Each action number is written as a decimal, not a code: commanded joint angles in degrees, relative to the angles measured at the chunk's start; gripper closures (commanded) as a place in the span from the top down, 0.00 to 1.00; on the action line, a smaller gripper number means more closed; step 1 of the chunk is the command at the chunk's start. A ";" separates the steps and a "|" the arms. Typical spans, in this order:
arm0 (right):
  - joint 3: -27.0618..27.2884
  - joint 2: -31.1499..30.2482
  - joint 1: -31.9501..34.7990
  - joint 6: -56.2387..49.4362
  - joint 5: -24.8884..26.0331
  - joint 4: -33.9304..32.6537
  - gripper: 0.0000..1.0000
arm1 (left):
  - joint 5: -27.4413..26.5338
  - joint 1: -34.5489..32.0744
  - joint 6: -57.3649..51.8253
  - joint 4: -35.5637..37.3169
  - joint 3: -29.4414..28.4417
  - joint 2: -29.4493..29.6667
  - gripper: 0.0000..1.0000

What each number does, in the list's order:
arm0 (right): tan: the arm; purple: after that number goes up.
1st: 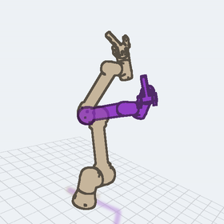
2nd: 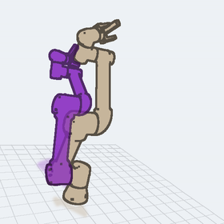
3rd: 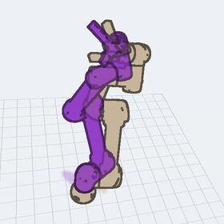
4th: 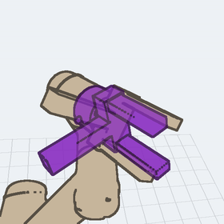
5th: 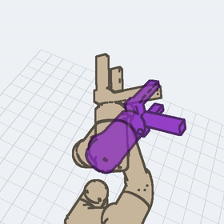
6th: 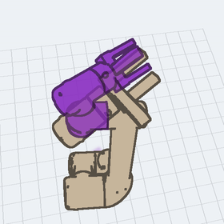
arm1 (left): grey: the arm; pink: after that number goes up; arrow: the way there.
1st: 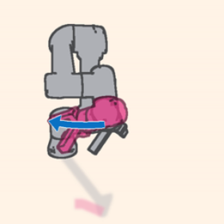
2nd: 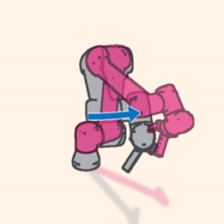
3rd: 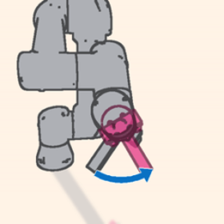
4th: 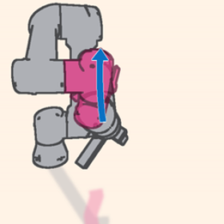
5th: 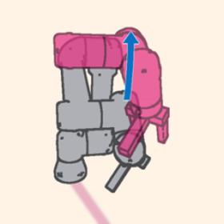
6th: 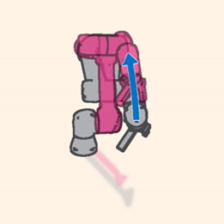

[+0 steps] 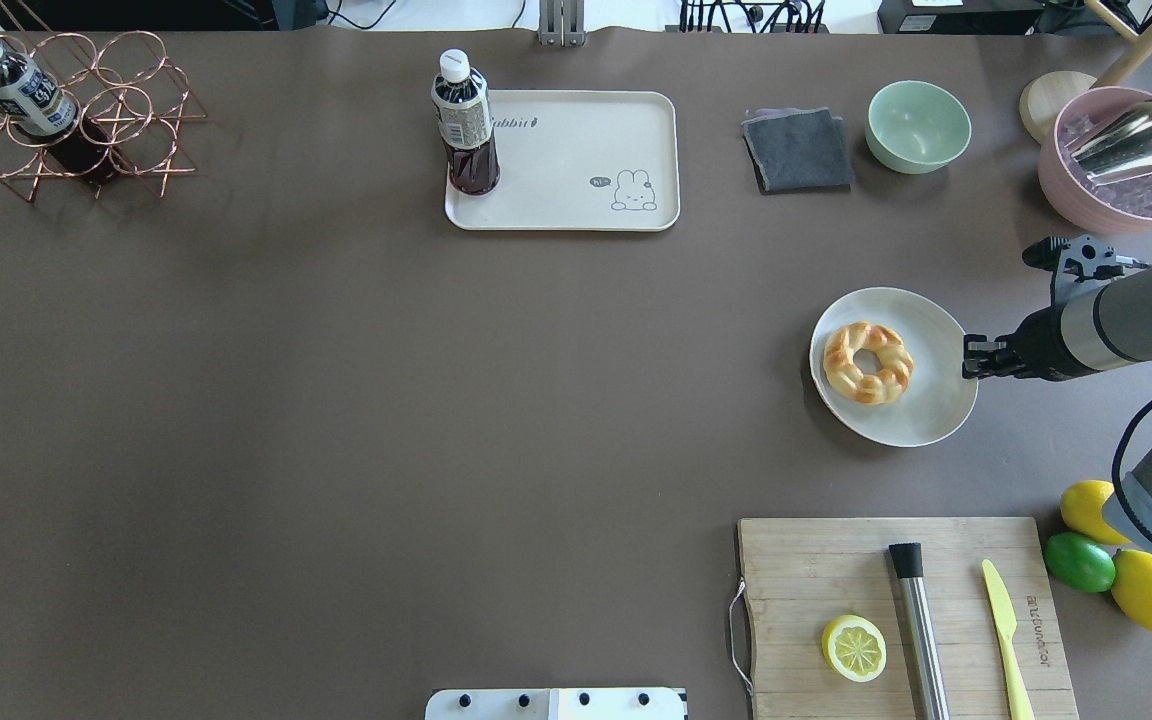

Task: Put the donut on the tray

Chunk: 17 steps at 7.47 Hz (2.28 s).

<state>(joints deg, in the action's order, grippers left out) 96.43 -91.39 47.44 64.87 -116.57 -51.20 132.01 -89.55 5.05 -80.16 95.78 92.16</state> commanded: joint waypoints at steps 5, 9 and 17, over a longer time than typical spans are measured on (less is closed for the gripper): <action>3.77 -0.19 13.79 2.90 -14.44 -0.31 0.00 | 0.00 -0.80 -0.21 0.00 0.37 -0.05 0.98; 0.28 10.49 13.92 12.70 -14.30 -0.48 0.00 | 0.00 -0.80 0.14 0.00 0.37 0.04 0.98; -31.96 48.12 0.99 28.47 8.89 -9.54 0.00 | 0.00 -0.80 0.22 0.09 0.19 0.12 0.98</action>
<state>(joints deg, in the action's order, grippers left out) 72.37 -50.13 49.44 91.63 -110.66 -60.33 132.10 -90.32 5.27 -80.09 95.99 92.32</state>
